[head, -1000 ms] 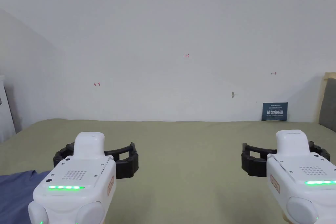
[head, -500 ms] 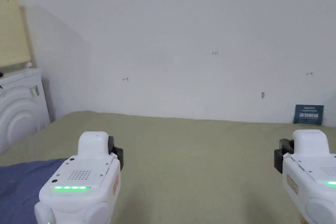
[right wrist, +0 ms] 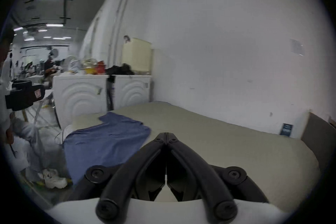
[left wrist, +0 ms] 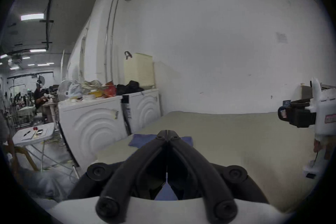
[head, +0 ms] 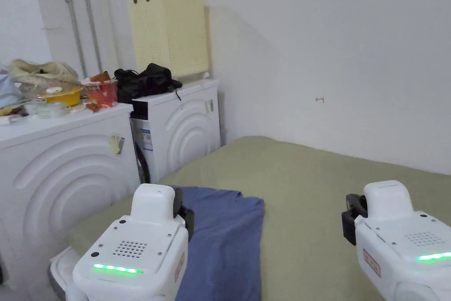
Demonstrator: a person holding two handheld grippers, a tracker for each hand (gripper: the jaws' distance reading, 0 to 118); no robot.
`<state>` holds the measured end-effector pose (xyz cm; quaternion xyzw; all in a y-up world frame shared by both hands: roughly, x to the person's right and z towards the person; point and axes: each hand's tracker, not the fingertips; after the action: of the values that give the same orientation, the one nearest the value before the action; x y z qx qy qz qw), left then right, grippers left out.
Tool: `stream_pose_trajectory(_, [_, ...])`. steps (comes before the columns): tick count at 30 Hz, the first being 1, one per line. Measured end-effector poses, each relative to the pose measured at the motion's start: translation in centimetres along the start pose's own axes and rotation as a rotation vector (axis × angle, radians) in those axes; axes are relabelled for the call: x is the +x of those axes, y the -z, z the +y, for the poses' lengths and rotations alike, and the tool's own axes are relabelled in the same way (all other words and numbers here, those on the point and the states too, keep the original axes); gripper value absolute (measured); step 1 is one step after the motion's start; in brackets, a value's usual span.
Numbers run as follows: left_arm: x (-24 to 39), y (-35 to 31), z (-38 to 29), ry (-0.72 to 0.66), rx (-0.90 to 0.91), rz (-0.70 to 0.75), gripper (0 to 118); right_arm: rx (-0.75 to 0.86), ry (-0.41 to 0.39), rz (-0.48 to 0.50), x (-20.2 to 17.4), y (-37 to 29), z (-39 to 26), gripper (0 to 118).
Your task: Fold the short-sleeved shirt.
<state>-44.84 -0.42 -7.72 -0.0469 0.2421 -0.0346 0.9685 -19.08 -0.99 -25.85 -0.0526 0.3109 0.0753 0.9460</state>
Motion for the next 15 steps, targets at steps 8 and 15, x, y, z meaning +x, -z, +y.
stream_pose_trajectory(8, [-1.0,10.2,-1.4,0.002,-0.205,-0.146,0,-0.052,0.0,0.022,0.8,3.1,-2.8,0])
stream_pose_trajectory(15, [1.1,31.5,0.0,0.137,-0.62,-0.296,2,-0.123,-0.04,-0.001,4.8,5.9,-5.3,0])
